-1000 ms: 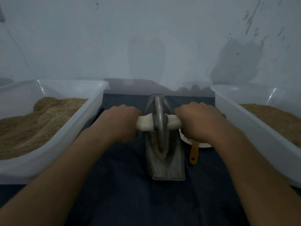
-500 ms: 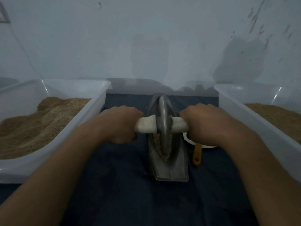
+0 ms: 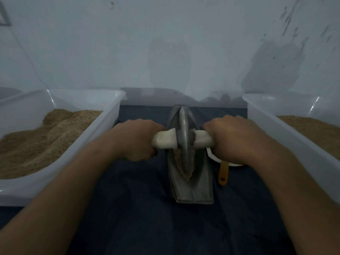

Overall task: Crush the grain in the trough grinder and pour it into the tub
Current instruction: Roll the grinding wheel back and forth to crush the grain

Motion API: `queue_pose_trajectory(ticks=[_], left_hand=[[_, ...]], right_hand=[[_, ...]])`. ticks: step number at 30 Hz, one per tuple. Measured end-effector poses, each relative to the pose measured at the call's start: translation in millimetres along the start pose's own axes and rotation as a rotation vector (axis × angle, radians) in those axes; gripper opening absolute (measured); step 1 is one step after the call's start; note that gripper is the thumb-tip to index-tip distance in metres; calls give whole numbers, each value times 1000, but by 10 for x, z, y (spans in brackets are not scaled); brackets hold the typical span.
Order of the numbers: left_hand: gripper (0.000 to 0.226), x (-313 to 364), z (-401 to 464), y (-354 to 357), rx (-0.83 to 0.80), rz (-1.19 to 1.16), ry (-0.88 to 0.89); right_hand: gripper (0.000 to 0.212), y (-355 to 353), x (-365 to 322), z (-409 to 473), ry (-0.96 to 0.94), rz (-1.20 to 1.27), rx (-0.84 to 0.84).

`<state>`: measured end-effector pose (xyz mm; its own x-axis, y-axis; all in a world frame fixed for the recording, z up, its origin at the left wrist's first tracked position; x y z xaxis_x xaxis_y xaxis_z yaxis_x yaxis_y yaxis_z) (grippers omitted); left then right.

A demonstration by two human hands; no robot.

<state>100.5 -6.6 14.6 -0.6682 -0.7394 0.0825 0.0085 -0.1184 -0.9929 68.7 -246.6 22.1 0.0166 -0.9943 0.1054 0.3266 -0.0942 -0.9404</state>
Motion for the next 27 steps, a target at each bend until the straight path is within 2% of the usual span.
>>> queue_pose_trajectory(ticks=[3,7,9,11,15,17,19,21,24,27], left_hand=[[23,6,12,48,82,16,-23],[18,59,148,145,412,343,-116],[19,99,205,171,475,472,-109],[21,114,212,134,434,460,-89],[25,43,31,-49,34,140,-73],[23,46,-64,-66,-78,45,-51],[23,50,-27,-21,-28,72,-71],[21,53,113,48,152,225,-126],[20,71,304,159,407,463,-149],[28,40,328,172,403,460,-146]], right_hand=[[25,-18,-50,8,18,-16,26],[25,153,-122,204,131,-5,153],[20,250,-107,232,135,4,226],[16,250,-67,214,114,27,210],[26,41,17,67,6,17,-35],[25,-14,8,-27,-41,10,-75],[24,-4,-9,3,-11,5,-113],[24,46,-43,159,88,-7,-121],[21,180,-114,313,162,-18,90],[24,267,-108,282,129,-33,198]])
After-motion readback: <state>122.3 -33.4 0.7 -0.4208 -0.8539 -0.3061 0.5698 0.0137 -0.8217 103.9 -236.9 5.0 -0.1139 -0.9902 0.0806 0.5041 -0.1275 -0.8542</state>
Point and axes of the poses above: each hand's wrist, its own z-axis towards the middle knuckle, its own y-axis out of the palm, x = y × z, the point moved 2 cm from there along z, towards the middle knuckle, and after that the axes turned 13 degrees about y, right-handed, at the moved point
